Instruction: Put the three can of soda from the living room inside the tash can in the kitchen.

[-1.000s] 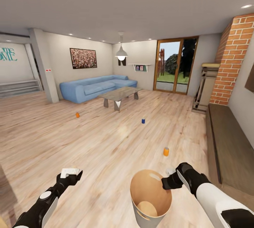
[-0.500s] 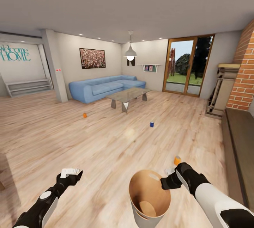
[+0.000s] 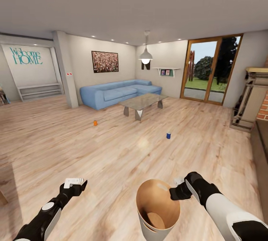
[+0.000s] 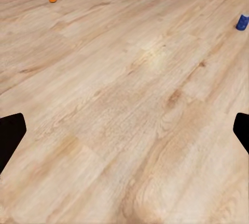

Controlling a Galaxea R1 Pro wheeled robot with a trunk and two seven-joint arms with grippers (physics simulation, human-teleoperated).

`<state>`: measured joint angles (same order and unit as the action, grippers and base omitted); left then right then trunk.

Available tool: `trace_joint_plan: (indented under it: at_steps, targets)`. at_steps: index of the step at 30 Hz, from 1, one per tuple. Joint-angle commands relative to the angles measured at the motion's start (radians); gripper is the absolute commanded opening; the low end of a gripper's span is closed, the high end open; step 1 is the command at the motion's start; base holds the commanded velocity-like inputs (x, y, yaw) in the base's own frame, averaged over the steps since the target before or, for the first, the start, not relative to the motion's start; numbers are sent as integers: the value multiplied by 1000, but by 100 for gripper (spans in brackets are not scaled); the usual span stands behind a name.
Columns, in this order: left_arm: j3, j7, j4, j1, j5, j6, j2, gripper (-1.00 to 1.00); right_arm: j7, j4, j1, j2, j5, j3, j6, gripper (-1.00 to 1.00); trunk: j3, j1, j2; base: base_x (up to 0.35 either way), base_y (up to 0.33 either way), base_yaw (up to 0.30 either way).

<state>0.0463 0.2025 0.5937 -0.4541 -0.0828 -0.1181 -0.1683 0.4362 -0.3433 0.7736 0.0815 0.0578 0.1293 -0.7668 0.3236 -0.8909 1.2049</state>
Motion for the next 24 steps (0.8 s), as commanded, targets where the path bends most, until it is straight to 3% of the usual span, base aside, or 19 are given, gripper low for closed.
trace_joint_plan:
  at_steps: [1, 24]
  targets:
    - [0, 0, 0, 0, 0, 0, 0, 100, 7, 0, 1, 0, -21, -5, -5, -100, 0, 0, 0, 326, 0, 102]
    - [0, 0, 1, 0, 0, 0, 1, 100, 9, 0, 0, -2, -22, -5, 1, -100, 0, 0, 0, 326, 0, 17]
